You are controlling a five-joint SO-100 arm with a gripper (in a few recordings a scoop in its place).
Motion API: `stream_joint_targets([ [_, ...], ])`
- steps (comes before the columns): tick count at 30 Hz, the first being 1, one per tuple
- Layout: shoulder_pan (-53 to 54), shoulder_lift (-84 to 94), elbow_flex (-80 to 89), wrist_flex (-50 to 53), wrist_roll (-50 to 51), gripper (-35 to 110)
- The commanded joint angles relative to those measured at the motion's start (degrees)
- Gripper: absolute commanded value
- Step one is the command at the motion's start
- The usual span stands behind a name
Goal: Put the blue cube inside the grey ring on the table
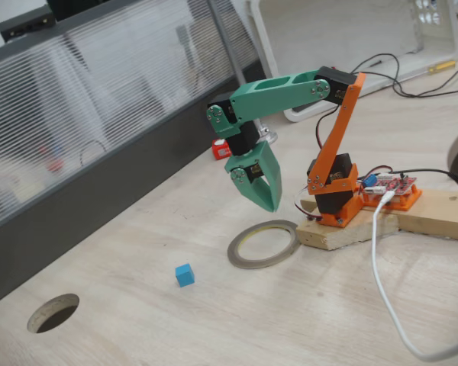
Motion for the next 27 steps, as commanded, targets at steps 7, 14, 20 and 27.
stream_joint_targets([
  [7, -9.1, 0.9, -0.2, -2.4, 0.8, 2],
  [14, -23.8, 0.9, -0.1, -8.3, 0.4, 2],
  [20, -26.0, 1.0, 0.4, -11.2, 0.7, 2],
  [27, -25.8, 1.0, 0.5, -10.8, 0.7, 2],
])
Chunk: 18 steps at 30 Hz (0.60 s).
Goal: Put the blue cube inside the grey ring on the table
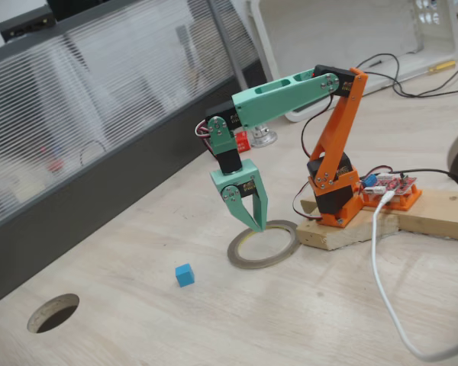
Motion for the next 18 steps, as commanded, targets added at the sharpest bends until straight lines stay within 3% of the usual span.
stream_joint_targets([
  [1, 0.0, 1.0, 0.2, 0.0, 0.7, 2],
  [18, 0.2, -7.3, -0.9, 0.1, 0.7, 2],
])
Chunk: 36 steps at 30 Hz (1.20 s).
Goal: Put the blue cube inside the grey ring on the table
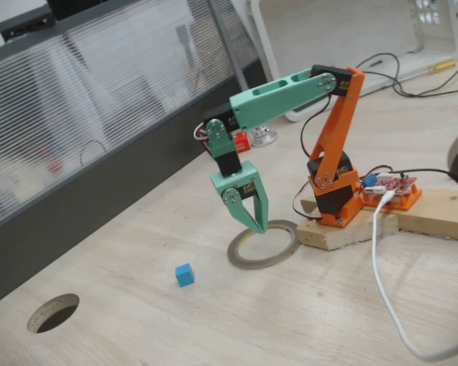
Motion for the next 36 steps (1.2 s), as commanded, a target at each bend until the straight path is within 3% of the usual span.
stream_joint_targets([
  [1, 0.2, -4.0, -0.8, 0.1, 0.7, 2],
  [23, 0.3, -36.7, -41.0, 0.3, 0.8, 2],
  [36, 0.5, -49.8, -55.2, 0.3, 0.8, 2],
])
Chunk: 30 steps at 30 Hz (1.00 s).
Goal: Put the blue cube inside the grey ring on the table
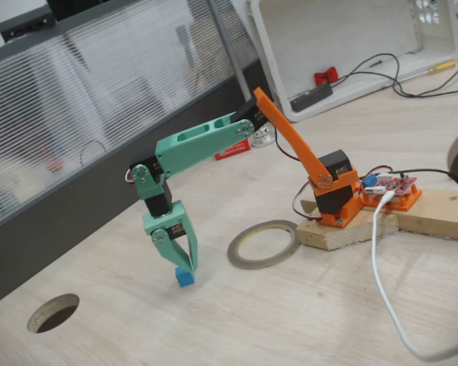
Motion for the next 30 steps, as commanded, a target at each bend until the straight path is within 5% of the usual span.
stream_joint_targets([
  [1, 0.5, -1.2, -4.0, 0.7, 0.8, 2],
  [30, 6.8, -4.1, -9.1, 0.2, 0.8, 2],
])
